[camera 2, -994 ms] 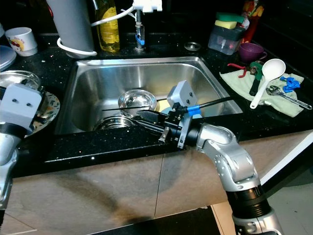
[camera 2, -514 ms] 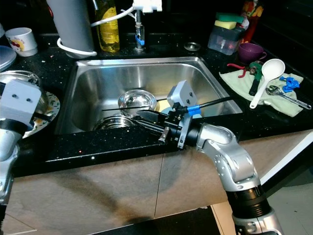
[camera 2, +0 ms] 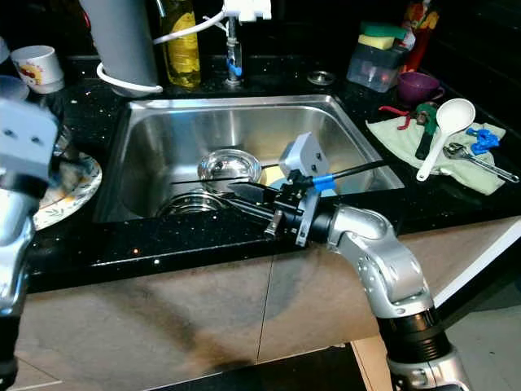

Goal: Kitchen organization

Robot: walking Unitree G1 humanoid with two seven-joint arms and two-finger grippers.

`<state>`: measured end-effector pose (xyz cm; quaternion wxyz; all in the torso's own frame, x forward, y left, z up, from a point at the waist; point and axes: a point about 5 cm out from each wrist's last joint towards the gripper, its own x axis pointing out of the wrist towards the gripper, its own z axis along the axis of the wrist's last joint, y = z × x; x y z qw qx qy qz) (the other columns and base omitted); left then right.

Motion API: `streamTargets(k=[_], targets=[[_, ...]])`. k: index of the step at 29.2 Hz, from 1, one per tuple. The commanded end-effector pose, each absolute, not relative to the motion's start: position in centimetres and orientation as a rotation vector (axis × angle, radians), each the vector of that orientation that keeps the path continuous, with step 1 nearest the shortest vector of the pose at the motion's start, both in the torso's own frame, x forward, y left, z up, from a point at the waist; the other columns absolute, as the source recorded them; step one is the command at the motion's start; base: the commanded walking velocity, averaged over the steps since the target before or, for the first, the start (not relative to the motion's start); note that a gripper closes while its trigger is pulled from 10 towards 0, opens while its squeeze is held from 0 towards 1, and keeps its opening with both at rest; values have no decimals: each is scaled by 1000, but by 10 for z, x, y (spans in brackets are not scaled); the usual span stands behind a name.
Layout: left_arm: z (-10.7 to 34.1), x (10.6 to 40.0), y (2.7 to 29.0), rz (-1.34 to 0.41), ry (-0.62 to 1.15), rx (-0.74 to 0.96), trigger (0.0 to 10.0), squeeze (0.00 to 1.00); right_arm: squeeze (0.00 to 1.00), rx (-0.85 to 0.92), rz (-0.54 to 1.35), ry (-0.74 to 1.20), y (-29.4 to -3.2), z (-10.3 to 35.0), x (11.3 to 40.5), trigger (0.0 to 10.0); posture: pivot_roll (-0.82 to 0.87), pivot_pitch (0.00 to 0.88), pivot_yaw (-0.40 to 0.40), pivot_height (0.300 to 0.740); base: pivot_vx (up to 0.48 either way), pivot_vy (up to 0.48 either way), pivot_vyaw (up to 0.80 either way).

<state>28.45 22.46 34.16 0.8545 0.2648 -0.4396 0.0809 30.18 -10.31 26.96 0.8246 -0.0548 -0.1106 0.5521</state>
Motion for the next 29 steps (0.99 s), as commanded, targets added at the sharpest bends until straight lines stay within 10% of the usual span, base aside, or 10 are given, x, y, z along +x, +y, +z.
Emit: streamTargets(k=[1,29], targets=[[345,281,221,169,-964,549,0,0,0,-110,1172,-248,-106,273,302,10000,9,154,-69,740,0,0,0],[390,297,165,-113,-1169,325,0,0,0,-81,1163,-268,-107,276,303,10000,9,155,-75,740,0,0,0]])
